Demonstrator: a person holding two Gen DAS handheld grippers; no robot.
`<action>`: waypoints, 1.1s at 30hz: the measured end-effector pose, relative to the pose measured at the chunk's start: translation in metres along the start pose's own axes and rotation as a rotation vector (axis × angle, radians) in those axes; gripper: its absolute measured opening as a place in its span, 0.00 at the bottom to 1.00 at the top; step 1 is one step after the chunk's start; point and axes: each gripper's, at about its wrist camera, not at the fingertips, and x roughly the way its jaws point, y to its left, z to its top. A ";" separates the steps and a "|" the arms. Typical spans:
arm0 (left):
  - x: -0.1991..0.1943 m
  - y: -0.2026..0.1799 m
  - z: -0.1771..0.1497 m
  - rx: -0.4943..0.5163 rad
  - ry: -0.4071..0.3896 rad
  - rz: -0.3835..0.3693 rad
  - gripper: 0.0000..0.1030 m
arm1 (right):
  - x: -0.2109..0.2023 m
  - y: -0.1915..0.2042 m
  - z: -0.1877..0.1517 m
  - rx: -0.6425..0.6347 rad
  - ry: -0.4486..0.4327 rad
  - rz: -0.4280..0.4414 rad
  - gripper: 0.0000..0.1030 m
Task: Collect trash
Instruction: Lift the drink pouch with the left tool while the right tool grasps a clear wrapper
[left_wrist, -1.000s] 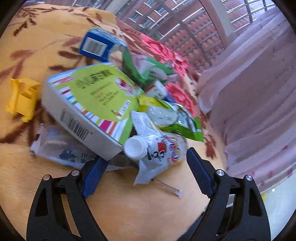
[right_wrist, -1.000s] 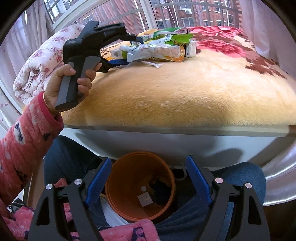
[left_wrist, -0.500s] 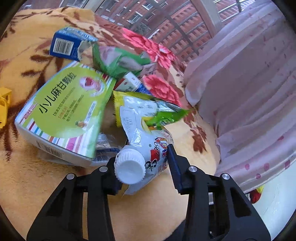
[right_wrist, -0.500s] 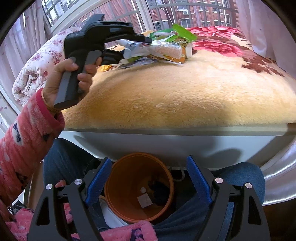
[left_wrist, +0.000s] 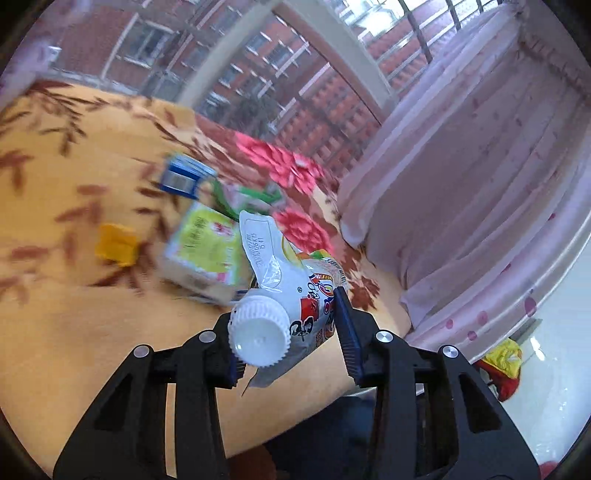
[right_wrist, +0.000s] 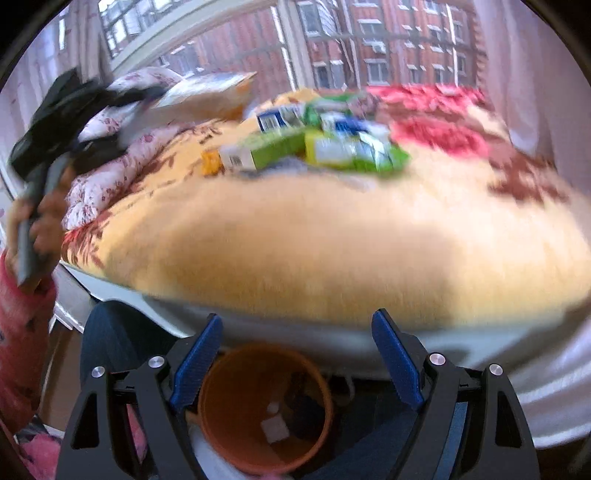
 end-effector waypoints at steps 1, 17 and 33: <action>-0.013 0.005 -0.004 -0.008 -0.018 0.013 0.39 | 0.004 0.001 0.007 -0.009 -0.003 0.009 0.79; -0.109 0.058 -0.066 -0.141 -0.114 0.128 0.39 | 0.167 0.046 0.146 -0.354 0.149 -0.091 0.67; -0.104 0.050 -0.076 -0.089 -0.070 0.101 0.39 | 0.104 0.056 0.117 -0.288 0.121 0.043 0.05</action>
